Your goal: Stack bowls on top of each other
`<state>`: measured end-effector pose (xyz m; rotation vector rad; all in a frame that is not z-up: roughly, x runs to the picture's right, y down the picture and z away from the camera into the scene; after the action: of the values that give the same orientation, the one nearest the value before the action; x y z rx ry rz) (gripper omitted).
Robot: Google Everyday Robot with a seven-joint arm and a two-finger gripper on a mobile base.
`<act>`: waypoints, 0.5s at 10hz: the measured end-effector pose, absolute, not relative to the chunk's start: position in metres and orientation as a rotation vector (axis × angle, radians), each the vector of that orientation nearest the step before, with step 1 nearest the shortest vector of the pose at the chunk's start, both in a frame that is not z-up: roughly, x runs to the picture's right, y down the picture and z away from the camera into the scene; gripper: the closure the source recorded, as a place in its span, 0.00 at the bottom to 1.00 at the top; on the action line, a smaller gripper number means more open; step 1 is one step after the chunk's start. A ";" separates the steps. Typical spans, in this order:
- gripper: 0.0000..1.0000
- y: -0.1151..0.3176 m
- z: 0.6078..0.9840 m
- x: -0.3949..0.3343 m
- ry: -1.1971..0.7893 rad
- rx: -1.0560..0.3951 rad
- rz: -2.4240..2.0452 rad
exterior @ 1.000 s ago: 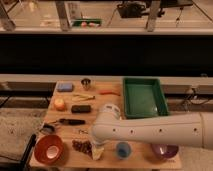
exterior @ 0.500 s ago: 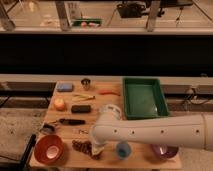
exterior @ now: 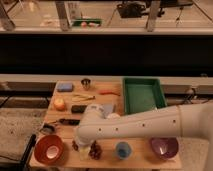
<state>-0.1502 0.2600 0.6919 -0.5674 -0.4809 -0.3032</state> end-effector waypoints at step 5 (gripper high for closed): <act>0.20 0.253 0.679 -0.188 -0.607 -0.483 -0.435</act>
<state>-0.1884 0.2526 0.6787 -0.4834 -0.6073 -0.4345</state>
